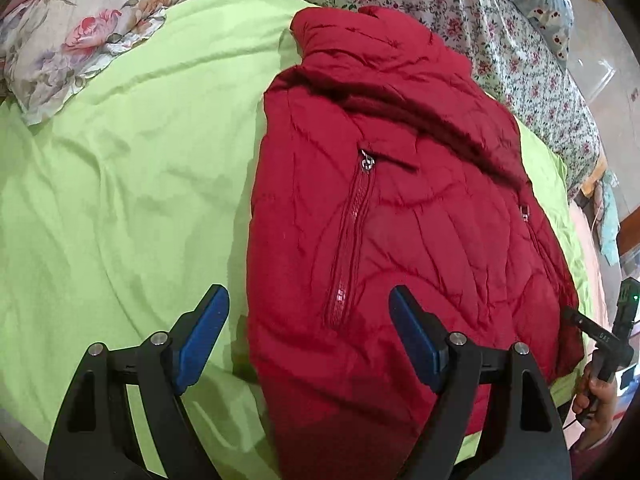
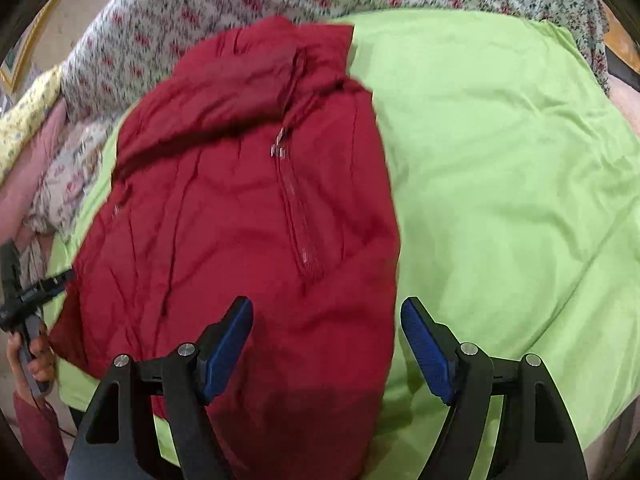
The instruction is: Fold large clothes
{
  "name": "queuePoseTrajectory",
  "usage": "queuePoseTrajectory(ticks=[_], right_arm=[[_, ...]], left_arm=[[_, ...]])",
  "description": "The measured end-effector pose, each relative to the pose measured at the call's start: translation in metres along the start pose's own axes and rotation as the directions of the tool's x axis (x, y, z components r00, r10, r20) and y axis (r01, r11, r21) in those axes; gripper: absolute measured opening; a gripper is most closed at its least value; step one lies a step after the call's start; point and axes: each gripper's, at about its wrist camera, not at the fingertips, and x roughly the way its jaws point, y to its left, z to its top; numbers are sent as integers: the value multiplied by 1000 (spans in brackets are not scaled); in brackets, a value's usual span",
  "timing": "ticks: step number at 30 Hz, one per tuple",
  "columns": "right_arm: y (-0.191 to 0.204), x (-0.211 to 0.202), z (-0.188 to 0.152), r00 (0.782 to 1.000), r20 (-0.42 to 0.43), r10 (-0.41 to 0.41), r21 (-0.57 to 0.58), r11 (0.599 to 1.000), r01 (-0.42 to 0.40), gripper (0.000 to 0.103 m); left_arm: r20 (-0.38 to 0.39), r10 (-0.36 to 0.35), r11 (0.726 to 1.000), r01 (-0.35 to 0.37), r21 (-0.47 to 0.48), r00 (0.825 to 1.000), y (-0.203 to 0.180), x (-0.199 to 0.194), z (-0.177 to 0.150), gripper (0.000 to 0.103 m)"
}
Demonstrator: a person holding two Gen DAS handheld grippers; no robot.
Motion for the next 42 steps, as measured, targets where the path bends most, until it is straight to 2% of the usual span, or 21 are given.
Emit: queuePoseTrajectory(ticks=[6, 11, 13, 16, 20, 27, 29, 32, 35, 37, 38, 42], right_arm=[[1, 2, -18, 997, -72, 42, -44, 998, -46, 74], [-10, -5, -23, 993, -91, 81, -31, 996, -84, 52], [-14, -10, -26, 991, -92, 92, -30, 995, -95, 39], [-20, -17, -29, 990, -83, 117, -32, 992, -120, 32], [-18, -19, -30, 988, -69, 136, -47, 989, -140, 32], [-14, -17, -30, 986, -66, 156, -41, 986, -159, 39], [-14, -17, -30, 985, -64, 157, -40, 986, -160, 39], [-14, -17, -30, 986, -61, 156, -42, 986, -159, 39], [-14, -19, -32, 986, -51, 160, -42, 986, -162, 39], [-14, -18, -32, 985, -47, 168, -33, 985, -170, 39], [-14, -18, -32, 984, -48, 172, -30, 984, -173, 39], [-11, -17, -31, 984, -51, 173, -35, 984, -175, 38]], left_arm=[[-26, -1, 1000, 1, 17, 1000, 2, 1, -15, 83], [-40, -2, 1000, 3, 17, 999, 7, -1, -25, 83], [-45, -6, 1000, 7, 22, 999, 9, -3, -26, 83], [-55, -19, 999, 21, 33, 998, 11, -4, -31, 83], [-73, -44, 998, 48, 49, 996, 8, -5, -38, 83], [-114, -91, 992, 101, 79, 989, -5, 0, -44, 82], [-133, -91, 988, 107, 114, 987, -13, 3, -44, 80], [-153, -36, 979, 66, 193, 988, -19, 6, -49, 69], [-157, -51, 978, 81, 191, 986, -10, 1, -54, 58], [-144, -77, 978, 103, 181, 987, -3, -6, -58, 49], [-137, -87, 978, 110, 177, 987, -1, -8, -58, 47], [-108, -98, 975, 117, 188, 989, -3, -13, -61, 32]])
